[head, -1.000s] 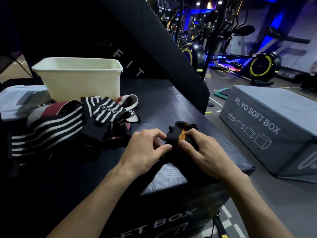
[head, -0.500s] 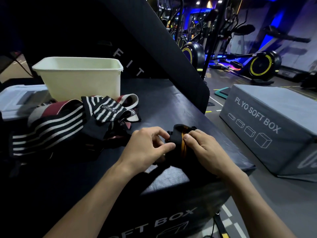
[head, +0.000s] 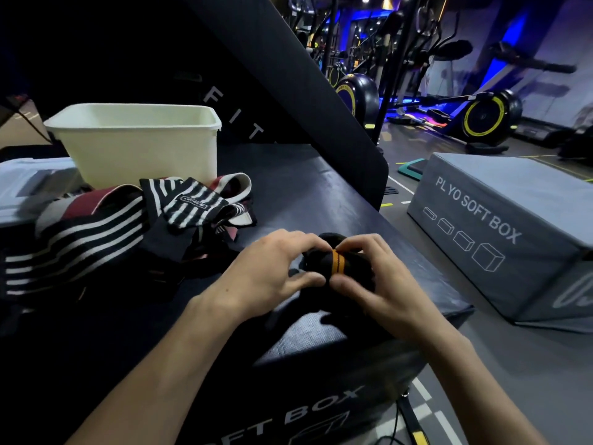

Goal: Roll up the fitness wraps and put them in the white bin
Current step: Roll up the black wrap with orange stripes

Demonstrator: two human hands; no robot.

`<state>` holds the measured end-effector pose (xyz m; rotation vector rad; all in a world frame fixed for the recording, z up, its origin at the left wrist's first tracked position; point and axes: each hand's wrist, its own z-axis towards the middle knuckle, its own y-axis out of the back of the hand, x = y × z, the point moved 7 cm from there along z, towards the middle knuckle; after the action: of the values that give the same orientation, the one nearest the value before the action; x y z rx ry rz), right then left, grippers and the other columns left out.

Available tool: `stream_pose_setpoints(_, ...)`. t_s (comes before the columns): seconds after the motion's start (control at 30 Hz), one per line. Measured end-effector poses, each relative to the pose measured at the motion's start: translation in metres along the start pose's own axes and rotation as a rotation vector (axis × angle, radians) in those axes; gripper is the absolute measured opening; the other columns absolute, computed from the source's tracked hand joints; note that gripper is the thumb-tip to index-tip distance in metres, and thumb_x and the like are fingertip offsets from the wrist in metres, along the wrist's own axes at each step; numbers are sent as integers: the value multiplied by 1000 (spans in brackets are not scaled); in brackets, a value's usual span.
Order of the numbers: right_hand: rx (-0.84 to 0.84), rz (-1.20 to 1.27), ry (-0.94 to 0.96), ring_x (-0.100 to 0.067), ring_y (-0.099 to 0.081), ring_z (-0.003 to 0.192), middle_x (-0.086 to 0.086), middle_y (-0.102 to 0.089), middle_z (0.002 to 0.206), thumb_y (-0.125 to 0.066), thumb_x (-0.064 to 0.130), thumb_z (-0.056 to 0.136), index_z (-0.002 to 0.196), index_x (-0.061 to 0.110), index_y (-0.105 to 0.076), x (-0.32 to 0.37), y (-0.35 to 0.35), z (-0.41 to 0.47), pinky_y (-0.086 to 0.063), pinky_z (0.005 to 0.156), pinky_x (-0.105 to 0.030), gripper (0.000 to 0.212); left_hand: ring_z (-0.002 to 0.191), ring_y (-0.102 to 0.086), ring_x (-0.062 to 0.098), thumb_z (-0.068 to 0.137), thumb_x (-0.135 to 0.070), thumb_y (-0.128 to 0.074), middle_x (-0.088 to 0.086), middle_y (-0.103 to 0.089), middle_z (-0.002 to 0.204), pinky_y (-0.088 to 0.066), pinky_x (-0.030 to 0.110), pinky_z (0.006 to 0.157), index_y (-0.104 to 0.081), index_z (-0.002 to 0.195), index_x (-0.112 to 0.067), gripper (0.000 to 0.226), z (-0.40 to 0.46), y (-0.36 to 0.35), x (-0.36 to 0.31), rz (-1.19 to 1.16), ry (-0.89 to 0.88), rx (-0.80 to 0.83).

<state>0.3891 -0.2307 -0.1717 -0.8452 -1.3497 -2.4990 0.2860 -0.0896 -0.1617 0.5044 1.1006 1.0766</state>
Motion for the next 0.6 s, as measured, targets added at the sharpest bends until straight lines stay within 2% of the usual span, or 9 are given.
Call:
stream_pose_setpoints(0.07,53,-75,54,-4,-54,119,13,-52,126,-78,43,83,133,29,-52,-2,-1,-6,-44,98,-18,58,112,-57,10,88,-45,-76,-18,-68,121,-47,36,100,-63,129,-39,44,2,-2,2,4,17,7)
stream_pose_setpoints(0.2,19,-83,52,-3,-59,113,18,-58,123,-78,36,80,132,30,-56,1,7,-4,-52,88,-30,57,112,-55,12,91,-52,-64,-16,-67,122,-46,39,101,-59,133,-38,45,2,-9,4,22,36,-10)
stream_pose_setpoints(0.3,9,-47,33,-2,-62,110,19,-65,117,-81,35,79,128,29,-61,1,12,0,-48,88,-22,54,115,-53,11,88,-55,-58,-17,-64,126,-46,40,102,-55,138,-38,53,1,-13,4,19,26,0)
stream_pose_setpoints(0.43,9,41,-32,3,-66,93,20,-71,97,-87,32,80,119,28,-66,1,8,-3,-42,77,-8,45,119,-50,10,75,-53,-81,-22,-54,135,-47,37,102,-47,145,-44,78,-5,-13,1,97,-58,36)
stream_pose_setpoints(0.6,-5,52,-69,7,-64,84,19,-70,87,-84,34,82,113,23,-69,3,7,-3,-42,71,-5,36,120,-56,14,74,-48,-84,-14,-59,134,-52,40,93,-54,142,-33,76,-6,-9,-15,352,-178,-89)
